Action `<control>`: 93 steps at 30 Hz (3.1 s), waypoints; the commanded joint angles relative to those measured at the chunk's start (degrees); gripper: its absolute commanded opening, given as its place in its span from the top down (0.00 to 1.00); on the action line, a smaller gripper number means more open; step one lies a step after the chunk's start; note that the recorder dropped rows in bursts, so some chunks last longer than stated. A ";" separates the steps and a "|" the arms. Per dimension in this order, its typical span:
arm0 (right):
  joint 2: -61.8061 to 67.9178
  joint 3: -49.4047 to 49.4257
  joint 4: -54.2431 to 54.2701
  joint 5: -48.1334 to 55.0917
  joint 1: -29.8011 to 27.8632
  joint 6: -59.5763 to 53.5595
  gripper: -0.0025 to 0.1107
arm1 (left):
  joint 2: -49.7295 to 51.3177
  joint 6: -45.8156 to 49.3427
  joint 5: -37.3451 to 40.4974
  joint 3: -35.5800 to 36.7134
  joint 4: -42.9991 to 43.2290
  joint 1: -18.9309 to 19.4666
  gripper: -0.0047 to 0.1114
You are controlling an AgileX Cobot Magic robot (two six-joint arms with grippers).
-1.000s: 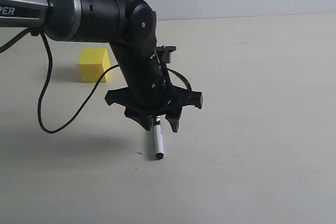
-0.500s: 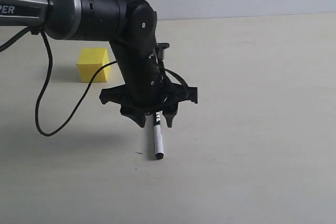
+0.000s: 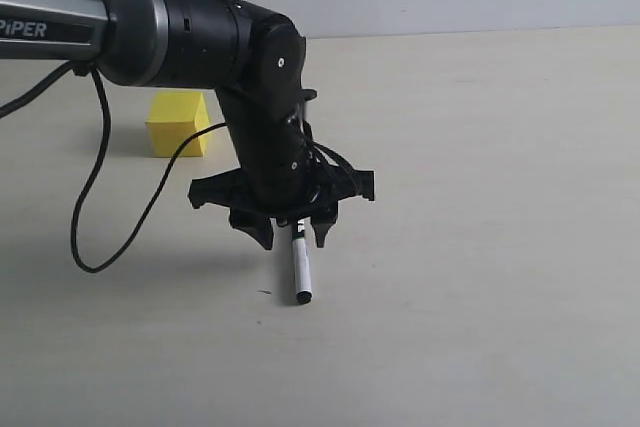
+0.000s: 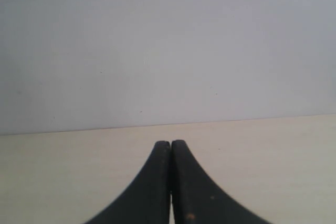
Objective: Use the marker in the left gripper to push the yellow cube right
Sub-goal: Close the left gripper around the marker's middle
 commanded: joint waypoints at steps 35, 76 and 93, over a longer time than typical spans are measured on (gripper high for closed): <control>-0.36 0.26 -0.19 -0.10 -0.23 -0.11 0.98 | 2.93 -0.64 -1.00 -0.32 -1.53 -0.89 0.71; -0.36 0.26 -0.19 -0.10 -0.23 -0.21 0.98 | 2.93 -0.64 -2.03 -0.32 -1.35 -1.67 0.56; -0.36 0.26 -0.19 -0.10 -0.23 -0.20 0.98 | 2.93 -0.44 -1.56 -0.32 -0.85 -1.80 0.56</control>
